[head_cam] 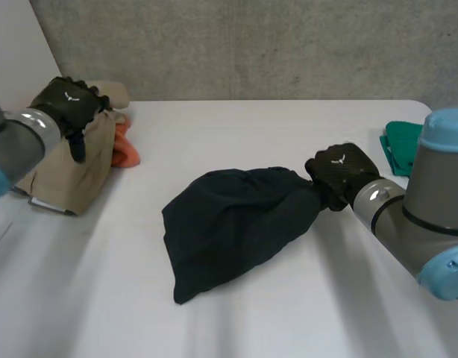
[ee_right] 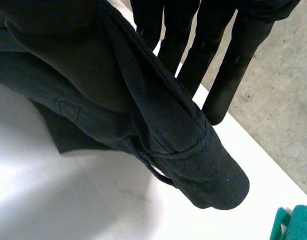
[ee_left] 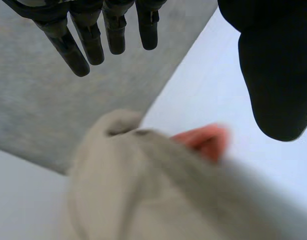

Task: Fold the laundry.

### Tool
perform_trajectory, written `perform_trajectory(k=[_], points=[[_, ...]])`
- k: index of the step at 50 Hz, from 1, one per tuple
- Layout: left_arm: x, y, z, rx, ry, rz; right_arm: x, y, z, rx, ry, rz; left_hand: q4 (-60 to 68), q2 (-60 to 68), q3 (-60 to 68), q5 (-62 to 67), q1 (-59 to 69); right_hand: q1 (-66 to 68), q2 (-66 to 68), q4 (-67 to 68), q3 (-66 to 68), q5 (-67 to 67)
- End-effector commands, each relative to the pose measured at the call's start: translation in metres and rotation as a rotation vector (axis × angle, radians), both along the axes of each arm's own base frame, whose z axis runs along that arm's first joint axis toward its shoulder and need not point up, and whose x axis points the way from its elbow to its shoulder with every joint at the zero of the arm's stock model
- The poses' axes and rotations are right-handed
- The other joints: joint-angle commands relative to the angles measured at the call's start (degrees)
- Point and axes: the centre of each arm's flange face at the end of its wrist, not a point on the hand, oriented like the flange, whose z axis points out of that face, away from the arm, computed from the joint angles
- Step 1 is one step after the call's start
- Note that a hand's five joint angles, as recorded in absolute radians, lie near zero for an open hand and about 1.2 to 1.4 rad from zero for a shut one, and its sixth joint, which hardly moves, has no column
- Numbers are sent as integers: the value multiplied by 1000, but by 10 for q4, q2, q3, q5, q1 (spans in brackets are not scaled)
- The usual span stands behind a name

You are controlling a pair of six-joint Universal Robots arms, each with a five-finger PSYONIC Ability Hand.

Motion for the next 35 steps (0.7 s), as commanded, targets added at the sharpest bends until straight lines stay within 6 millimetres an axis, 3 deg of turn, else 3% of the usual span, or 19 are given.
perform_trajectory(k=[1, 6, 12, 15, 24, 30, 31, 32, 35], points=[[-21, 93, 16, 291, 247, -31, 12, 5, 23, 37, -39, -11, -13, -16, -17, -28, -18, 158, 127, 115, 121, 117], [-52, 147, -15, 459, 291, -75, 21, 9, 35, 84, -48, -43, -13, -16, -17, -28, -18, 158, 127, 115, 121, 117], [-75, 178, -43, 489, 246, -50, 31, 10, 54, 116, -108, -86, -13, -16, -17, -28, -18, 158, 127, 115, 121, 117], [-86, 181, -64, 483, 227, 22, 34, 16, 60, 162, -145, -98, -13, -16, -17, -28, -18, 158, 127, 115, 121, 117], [-120, 169, -86, 463, 293, 67, 34, 27, 72, 224, -207, -105, -13, -16, -17, -28, -18, 158, 127, 115, 121, 117], [-145, 160, -100, 427, 307, 62, 29, 25, 66, 252, -213, -129, -13, -16, -17, -28, -18, 158, 127, 115, 121, 117], [-147, 157, -102, 411, 308, 70, 28, 24, 65, 257, -212, -135, 8, 6, 5, -6, 3, 158, 127, 115, 121, 117], [-148, 152, -103, 387, 308, 89, 27, 24, 63, 263, -209, -142, 127, 125, 123, 113, 122, 158, 127, 115, 121, 117], [-143, 135, -105, 301, 292, 186, 20, 20, 57, 273, -192, -161, 668, 666, 665, 654, 663, 158, 127, 115, 121, 117]])
